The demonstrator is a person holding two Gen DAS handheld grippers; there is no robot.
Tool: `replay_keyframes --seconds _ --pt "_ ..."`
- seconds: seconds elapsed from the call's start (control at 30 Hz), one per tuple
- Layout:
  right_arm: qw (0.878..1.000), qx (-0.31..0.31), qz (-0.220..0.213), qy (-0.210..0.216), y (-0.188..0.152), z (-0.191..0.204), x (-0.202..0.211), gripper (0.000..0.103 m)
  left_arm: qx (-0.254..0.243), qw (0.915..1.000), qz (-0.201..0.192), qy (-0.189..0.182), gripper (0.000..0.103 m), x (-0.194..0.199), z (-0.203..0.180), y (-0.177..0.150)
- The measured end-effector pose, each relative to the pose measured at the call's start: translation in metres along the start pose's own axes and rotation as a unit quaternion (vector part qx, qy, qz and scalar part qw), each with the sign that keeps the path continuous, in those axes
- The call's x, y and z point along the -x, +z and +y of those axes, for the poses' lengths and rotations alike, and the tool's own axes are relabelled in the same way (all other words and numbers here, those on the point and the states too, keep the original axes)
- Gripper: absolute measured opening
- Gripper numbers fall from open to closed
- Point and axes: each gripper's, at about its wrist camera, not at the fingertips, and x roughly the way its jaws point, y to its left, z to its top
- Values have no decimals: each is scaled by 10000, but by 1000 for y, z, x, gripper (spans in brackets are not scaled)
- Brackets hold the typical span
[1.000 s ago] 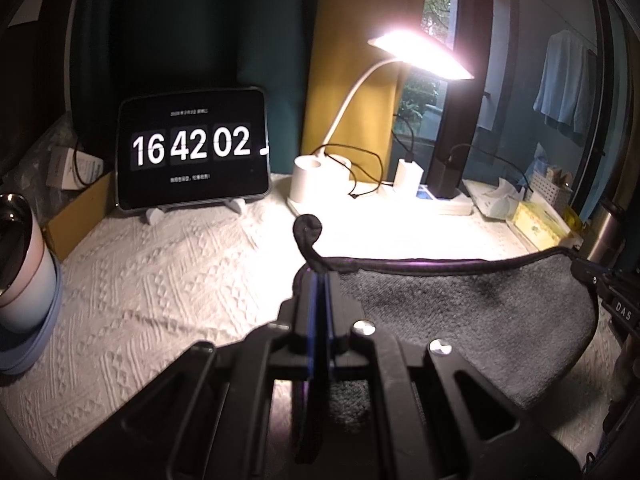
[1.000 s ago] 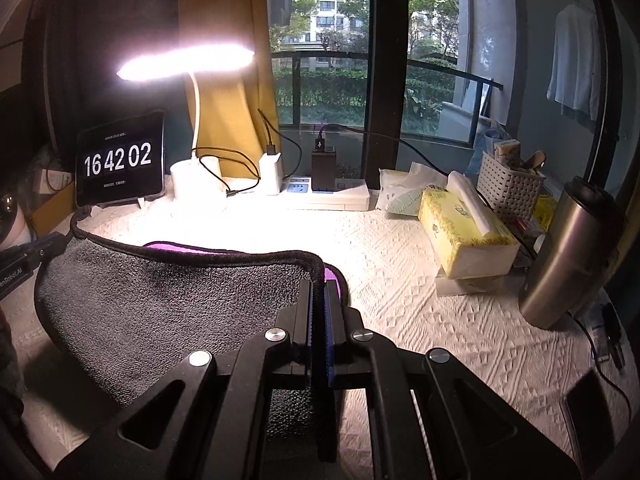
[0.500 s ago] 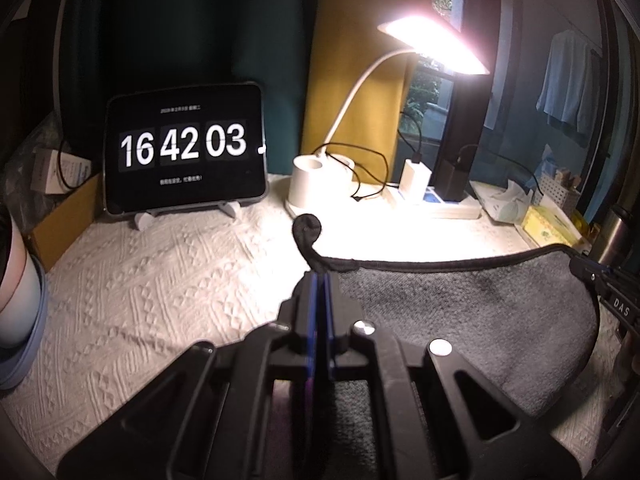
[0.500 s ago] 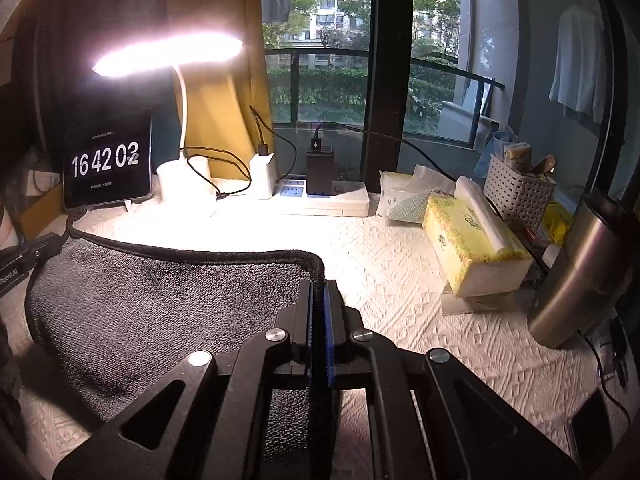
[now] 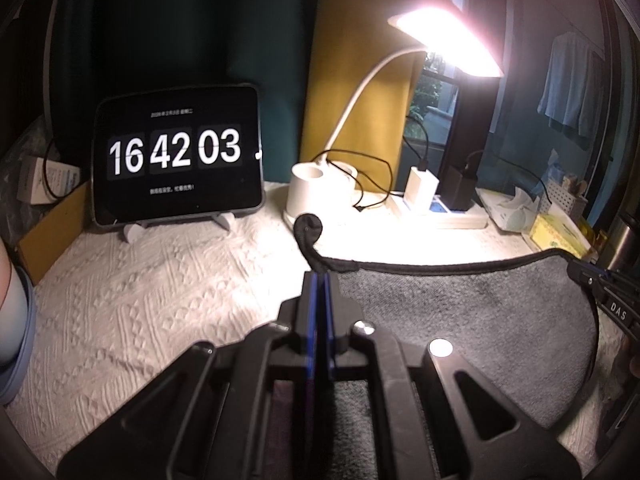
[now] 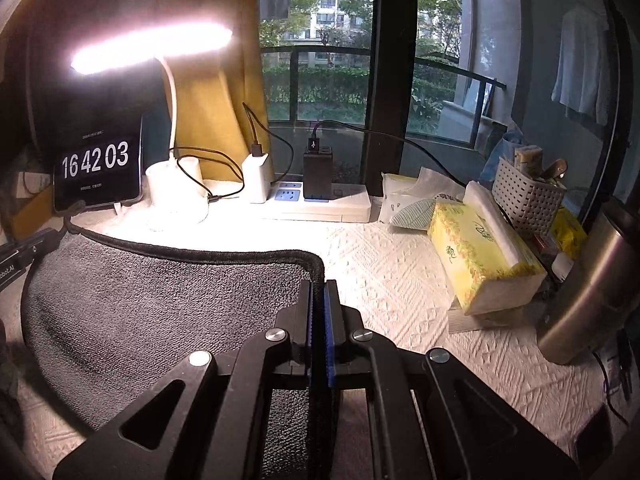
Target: Fold towel
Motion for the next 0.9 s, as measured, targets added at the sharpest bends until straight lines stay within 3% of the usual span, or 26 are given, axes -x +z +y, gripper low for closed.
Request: replay_keyframes --seconds 0.43,0.9 --pt "10000 29 45 -76 4 0 -27 5 16 10000 40 -9 4 -29 5 12" --pt "9989 34 447 -141 -4 -1 -64 5 47 9982 601 -40 4 -65 8 6"
